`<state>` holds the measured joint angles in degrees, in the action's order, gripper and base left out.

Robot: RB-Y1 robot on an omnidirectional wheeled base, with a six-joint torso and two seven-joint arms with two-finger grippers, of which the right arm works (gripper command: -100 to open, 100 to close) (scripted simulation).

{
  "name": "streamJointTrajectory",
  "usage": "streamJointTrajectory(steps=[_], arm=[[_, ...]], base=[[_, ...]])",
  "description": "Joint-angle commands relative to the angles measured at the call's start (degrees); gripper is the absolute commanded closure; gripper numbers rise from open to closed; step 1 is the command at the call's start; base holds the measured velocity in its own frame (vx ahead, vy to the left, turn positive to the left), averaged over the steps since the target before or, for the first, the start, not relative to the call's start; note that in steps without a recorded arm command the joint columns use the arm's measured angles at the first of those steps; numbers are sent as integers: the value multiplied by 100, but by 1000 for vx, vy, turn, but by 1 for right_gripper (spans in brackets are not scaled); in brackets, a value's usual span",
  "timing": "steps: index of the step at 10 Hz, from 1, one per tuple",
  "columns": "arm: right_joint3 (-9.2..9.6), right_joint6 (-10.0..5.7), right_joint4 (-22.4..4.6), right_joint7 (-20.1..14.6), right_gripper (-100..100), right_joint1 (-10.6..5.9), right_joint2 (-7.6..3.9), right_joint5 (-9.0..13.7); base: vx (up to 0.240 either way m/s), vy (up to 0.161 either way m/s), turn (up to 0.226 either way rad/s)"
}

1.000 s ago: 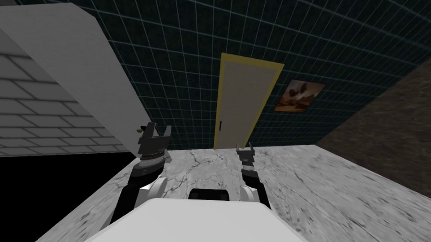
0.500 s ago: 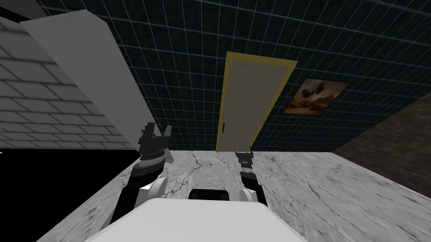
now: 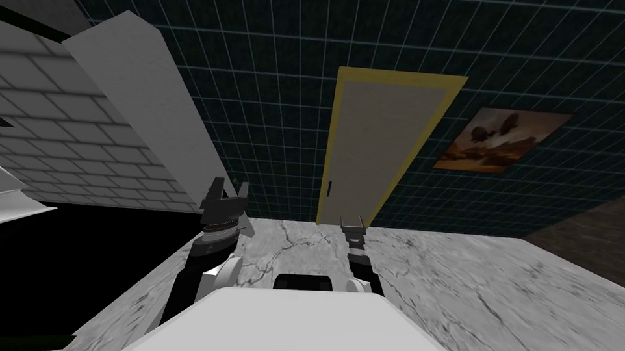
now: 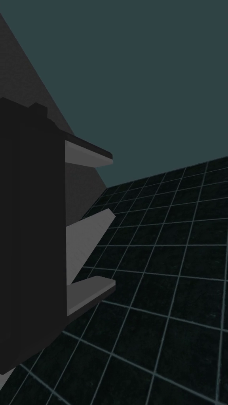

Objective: Pull the door open

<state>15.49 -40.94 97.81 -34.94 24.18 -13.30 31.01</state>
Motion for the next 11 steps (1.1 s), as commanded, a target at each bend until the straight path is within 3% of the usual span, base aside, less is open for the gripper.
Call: streamJointTrajectory(steps=[1, 7, 11], arm=[[69, -66, -111, -151, -100, -4, -45, 159], [386, -513, -880, -859, -100, -111, -285, 843], [538, -726, -1246, -1196, -100, -163, -398, 1168]], base=[[130, 5, 96], [125, -5, 137], [122, -27, 105]])
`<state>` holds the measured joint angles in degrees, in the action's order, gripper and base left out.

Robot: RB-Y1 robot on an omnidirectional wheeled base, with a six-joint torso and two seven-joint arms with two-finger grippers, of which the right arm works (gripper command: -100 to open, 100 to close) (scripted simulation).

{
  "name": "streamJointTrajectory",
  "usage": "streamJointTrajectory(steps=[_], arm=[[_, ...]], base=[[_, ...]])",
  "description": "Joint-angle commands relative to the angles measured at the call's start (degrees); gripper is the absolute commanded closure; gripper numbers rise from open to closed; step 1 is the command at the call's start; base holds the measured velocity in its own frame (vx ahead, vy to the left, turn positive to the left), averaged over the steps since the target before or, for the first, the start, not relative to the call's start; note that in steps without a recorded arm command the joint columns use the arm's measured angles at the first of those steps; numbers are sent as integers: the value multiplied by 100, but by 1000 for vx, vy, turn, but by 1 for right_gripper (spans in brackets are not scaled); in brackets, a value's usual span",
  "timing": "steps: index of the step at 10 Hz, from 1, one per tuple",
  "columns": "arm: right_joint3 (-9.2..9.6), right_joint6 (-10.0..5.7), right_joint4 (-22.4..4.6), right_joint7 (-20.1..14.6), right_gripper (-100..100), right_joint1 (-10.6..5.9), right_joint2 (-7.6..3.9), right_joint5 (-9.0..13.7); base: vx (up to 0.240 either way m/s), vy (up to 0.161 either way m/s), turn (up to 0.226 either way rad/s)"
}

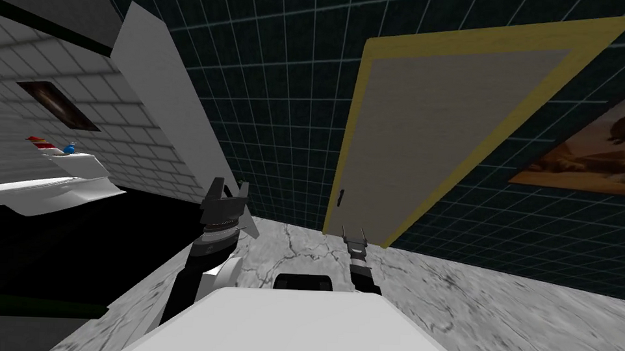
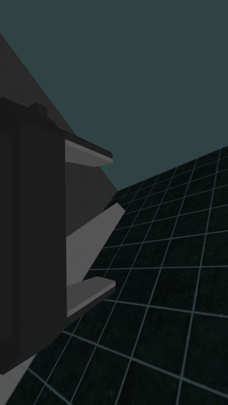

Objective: Pull the door open

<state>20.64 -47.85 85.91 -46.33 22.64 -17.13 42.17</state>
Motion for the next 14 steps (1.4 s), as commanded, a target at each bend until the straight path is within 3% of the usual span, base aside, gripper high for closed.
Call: streamJointTrajectory(steps=[1, 14], arm=[[97, -140, -234, -221, -100, -33, -69, 211], [716, -1010, -1731, -1600, -100, -242, -520, 1542]], base=[[113, -15, 170], [139, -45, 124]])
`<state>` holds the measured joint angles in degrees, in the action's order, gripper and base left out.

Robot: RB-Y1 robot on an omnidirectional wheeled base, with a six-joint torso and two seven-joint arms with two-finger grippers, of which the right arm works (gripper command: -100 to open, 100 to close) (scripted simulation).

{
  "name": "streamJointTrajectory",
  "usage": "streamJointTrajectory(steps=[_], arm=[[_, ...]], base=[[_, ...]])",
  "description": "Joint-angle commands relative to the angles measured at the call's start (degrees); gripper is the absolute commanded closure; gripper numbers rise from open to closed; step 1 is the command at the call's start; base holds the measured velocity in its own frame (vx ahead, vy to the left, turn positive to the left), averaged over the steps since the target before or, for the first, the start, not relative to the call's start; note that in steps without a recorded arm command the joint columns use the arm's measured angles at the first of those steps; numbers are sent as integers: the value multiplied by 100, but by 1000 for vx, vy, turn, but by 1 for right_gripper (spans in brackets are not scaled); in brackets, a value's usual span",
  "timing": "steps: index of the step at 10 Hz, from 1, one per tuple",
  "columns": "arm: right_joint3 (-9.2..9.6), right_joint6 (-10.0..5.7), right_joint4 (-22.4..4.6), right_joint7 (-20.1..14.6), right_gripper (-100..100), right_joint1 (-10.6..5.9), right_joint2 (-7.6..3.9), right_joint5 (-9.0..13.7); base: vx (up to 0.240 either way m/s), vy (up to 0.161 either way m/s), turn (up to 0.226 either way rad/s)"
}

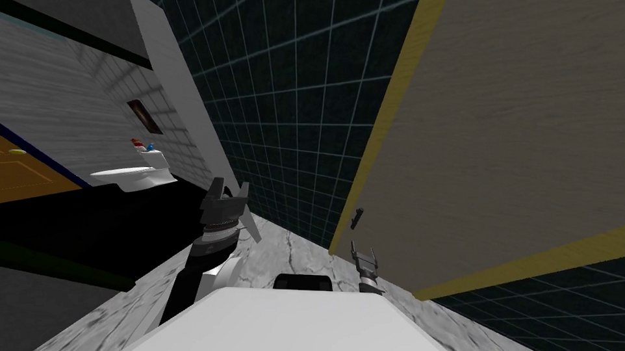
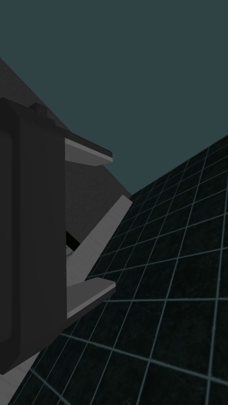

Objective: Pull the door open

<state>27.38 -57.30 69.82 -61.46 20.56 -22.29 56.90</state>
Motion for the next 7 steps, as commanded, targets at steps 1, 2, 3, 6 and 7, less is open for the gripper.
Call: streamJointTrajectory(steps=[1, 2, 3, 6, 7], arm=[[58, -87, -160, -122, -100, -39, -15, 103], [106, -154, -276, -228, -100, -55, -50, 206], [133, -194, -343, -290, -100, -64, -69, 266], [35, -166, -511, -471, -100, -136, -159, 256], [-15, -160, -613, -595, -100, -166, -226, 274]], base=[[140, -60, 76], [122, -53, 89], [92, -48, 84], [107, -5, 51], [170, -28, 78]])
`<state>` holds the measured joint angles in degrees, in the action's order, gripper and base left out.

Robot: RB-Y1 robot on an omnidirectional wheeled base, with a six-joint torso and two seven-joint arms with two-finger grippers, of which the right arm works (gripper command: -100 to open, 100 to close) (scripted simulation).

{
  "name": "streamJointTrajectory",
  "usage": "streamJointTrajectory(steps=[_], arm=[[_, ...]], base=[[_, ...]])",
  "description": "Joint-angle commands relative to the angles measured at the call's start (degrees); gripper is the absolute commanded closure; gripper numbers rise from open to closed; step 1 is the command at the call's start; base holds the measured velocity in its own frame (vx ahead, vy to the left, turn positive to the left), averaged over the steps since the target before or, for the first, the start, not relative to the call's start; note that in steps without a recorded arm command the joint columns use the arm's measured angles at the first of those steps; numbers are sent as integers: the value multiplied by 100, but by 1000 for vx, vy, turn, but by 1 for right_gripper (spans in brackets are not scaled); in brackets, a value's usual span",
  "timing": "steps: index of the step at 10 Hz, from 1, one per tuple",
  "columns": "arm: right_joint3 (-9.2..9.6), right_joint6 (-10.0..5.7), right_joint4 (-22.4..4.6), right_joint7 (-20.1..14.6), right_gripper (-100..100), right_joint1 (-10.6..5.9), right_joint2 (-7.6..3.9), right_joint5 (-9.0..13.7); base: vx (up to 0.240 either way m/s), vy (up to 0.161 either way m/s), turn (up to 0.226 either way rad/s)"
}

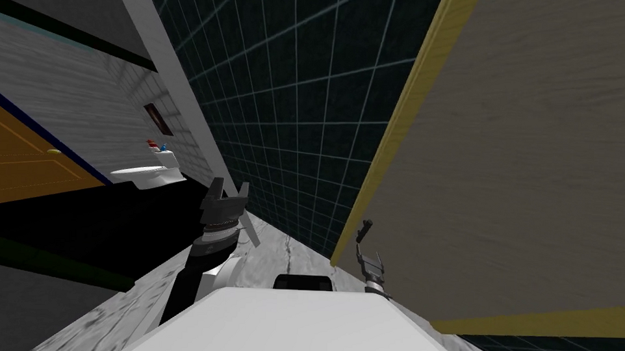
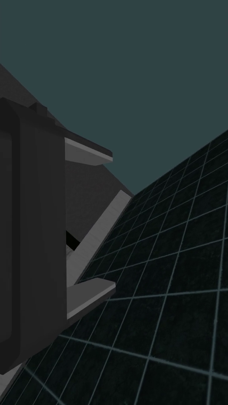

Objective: Pull the door open

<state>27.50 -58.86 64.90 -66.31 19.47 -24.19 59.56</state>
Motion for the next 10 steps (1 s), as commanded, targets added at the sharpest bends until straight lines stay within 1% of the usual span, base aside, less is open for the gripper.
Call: streamJointTrajectory(steps=[1, 2, 3, 5, 6, 7, 10], arm=[[-54, -1, -176, -175, -100, -73, -71, 17], [-109, 5, -287, -310, -100, -105, -144, 37], [-135, 8, -341, -376, -100, -121, -179, 46], [-241, 19, -557, -638, -100, -183, -319, 84], [-196, -14, -503, -569, -100, -146, -275, 61], [-196, -14, -503, -569, 100, -146, -275, 61], [-196, -14, -503, -569, 100, -146, -275, 61]], base=[[168, -20, 64], [164, -5, 65], [141, -3, 75], [170, -35, 88], [89, -22, 16], [-26, 12, -17], [-24, 2, 2]])
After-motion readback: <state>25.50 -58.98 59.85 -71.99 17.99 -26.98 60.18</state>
